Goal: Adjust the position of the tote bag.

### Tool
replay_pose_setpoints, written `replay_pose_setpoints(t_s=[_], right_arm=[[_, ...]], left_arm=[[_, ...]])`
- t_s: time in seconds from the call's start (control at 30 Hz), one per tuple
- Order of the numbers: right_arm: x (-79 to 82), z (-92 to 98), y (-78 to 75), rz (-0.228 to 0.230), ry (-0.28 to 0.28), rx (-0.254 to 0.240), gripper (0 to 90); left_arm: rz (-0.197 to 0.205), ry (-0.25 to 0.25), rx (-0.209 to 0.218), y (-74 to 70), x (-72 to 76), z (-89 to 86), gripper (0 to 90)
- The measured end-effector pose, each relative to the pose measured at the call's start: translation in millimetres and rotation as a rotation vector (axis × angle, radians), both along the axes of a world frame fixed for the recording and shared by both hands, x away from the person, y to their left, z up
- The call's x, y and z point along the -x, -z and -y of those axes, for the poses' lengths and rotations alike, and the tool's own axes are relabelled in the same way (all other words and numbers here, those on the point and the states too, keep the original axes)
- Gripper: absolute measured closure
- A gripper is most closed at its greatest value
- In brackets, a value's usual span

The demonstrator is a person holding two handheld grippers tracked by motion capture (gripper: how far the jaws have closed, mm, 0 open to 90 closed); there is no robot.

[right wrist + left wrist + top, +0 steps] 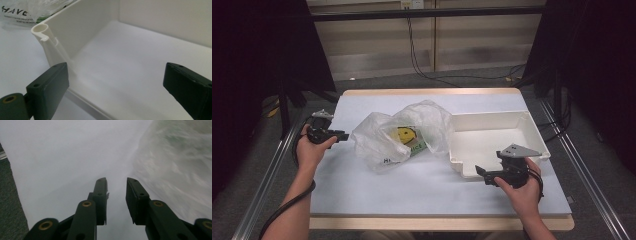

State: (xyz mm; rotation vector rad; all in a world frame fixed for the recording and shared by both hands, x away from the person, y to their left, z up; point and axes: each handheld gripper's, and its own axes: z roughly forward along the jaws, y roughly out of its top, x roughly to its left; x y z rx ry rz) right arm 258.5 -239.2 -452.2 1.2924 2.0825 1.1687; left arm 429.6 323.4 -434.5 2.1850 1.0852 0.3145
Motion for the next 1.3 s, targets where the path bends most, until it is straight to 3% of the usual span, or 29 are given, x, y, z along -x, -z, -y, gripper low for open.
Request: replay_pose_setpoints(t_s=[0.03,0.13,0.17,0.5,0.6,0.67,0.8,0.83,1.0,1.07,1.17,1.27,1.3], right_arm=[[-0.9,-0.9,1.5,-0.004,-0.005,0.008,5.7],[-2.3,-1.5,1.9,-0.004,-0.012,0.002,5.7],[-3.6,-2.3,1.7,-0.001,-0.015,0.001,5.7],[-5.5,-5.9,0.5,-0.003,-0.013,-0.013,5.7],[-3.6,-8.7,0.1,0.003,-0.013,0.003,5.7],[-2.4,-10.9,-0.8,0.01,-0.03,0.011,5.7],[-2.2,-12.9,-0.6,0.005,-0.031,0.006,5.8],[-2.5,-13.7,-0.4,-0.001,-0.03,0.007,5.8],[-4.1,-16.2,0.1,-0.008,-0.037,0.016,5.8],[-5.0,-15.9,0.0,-0.006,-0.035,0.009,5.8],[-4.8,-14.7,-1.0,-0.005,-0.023,0.013,5.8],[-4.9,-16.2,-1.4,-0.002,-0.033,0.023,5.8],[-5.1,-16.2,-1.7,0.006,-0.029,0.027,5.8]], left_arm=[[-0.001,0.006,0.017,-0.9,11.2,-1.5,65.0],[0.002,0.012,0.005,0.4,21.9,0.8,63.1],[-0.001,0.024,0.035,1.2,31.0,2.8,61.4],[-0.003,0.045,0.041,0.3,64.4,18.5,56.6],[0.001,0.055,0.062,4.0,76.9,28.2,55.9],[-0.003,0.073,0.05,5.1,83.2,35.8,54.8],[-0.001,0.108,0.072,8.1,89.8,49.4,54.6],[-0.017,0.126,0.075,10.5,92.9,57.7,54.4],[-0.004,0.114,0.077,13.6,99.1,67.2,51.8],[0.017,0.098,0.076,15.2,102.6,75.5,43.5],[-0.002,0.105,0.092,20.0,100.9,83.9,42.1],[-0.001,0.096,0.087,22.9,99.1,88.1,41.4],[0.017,0.085,0.075,22.6,98.7,90.5,41.7]])
